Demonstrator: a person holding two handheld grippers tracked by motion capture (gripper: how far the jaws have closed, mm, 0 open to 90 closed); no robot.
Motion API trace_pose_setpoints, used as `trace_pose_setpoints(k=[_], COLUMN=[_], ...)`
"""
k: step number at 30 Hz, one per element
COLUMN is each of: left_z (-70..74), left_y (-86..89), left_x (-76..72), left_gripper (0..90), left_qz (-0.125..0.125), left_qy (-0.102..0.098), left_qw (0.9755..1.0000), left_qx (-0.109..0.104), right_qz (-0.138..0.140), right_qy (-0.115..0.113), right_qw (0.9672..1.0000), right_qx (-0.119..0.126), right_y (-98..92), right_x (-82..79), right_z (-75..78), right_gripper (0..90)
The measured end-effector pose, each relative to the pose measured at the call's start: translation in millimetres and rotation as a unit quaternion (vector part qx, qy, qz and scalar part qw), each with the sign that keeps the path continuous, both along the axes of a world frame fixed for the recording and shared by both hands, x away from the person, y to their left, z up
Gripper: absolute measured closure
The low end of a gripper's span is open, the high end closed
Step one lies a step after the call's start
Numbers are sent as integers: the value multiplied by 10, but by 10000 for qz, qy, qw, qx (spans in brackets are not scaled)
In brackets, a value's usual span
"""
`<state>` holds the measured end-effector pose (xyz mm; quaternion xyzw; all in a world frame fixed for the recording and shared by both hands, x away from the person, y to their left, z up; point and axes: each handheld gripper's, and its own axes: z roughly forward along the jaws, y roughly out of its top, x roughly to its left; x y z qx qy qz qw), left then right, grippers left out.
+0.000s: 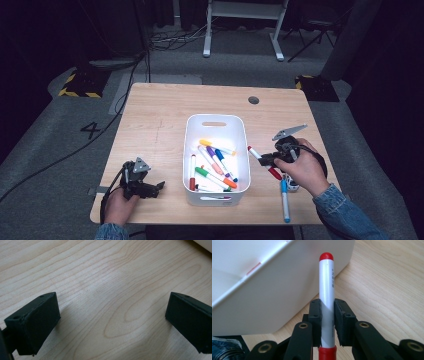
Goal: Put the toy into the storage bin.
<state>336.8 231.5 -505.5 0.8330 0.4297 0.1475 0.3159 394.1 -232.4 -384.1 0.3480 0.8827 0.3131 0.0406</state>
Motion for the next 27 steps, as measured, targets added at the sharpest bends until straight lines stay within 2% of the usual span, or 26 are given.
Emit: trace_pose_setpoints(k=[9,10,16,23,27], left_z=[0,0,2,3,0], left_y=[0,1,8,12,11], left_x=[0,1,-9,-5,2], left_gripper=[0,0,0,0,0], left_qz=[1,-6,25,11,-8], left_qy=[1,-1,-29,-26,-8], left_qw=[10000,10000,10000,10000,10000], left_qx=[-2,3,19,21,-3], right_qz=[34,77,168,331,548], right_qy=[-51,-86,-152,-175,-189], right_qw=[9997,9997,9989,9978,9965], right_qx=[225,199,400,542,610], right_y=[-1,-7,23,147,330], right_x=[-71,-72,-119,-132,-174], right_z=[226,244,393,513,629], right_gripper=[772,771,772,772,771])
